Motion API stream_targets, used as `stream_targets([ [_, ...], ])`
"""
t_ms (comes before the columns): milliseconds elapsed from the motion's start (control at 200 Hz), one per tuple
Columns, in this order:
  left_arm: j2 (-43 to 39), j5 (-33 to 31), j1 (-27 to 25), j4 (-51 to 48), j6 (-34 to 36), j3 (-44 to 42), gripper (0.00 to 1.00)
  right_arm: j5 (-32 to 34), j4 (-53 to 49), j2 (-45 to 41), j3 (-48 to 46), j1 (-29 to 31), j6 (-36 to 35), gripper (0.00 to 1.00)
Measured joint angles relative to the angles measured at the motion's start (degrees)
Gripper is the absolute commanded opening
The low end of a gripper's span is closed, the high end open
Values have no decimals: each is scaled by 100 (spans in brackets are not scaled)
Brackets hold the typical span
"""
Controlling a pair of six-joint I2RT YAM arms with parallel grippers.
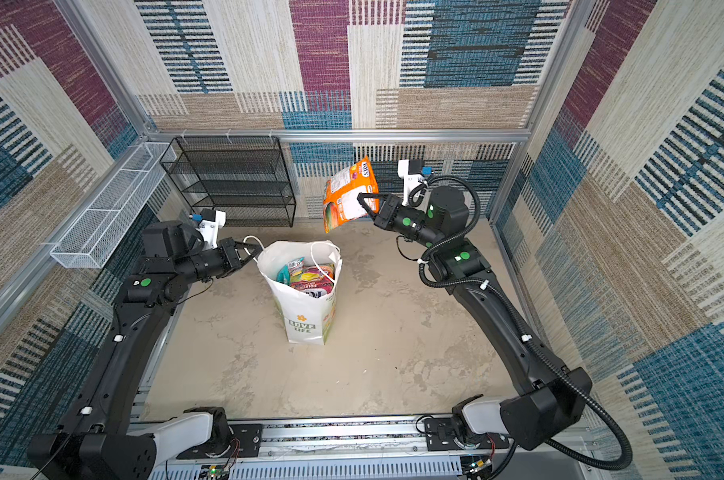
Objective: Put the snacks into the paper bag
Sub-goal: 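Lift the orange mango packet and carry it over the bag with the right gripper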
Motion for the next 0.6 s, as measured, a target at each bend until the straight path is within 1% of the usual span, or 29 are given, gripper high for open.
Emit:
stream_targets([
  [165,-31,0,0,-2,0,0,0,11,-448,717,933,579,-466,0],
  [326,-44,0,2,-2,0,0,0,157,-1172,1331,1569,940,-872,0],
  [601,-74,0,4,-2,0,0,0,595,-2124,1899,2330,1414,-1440,0],
])
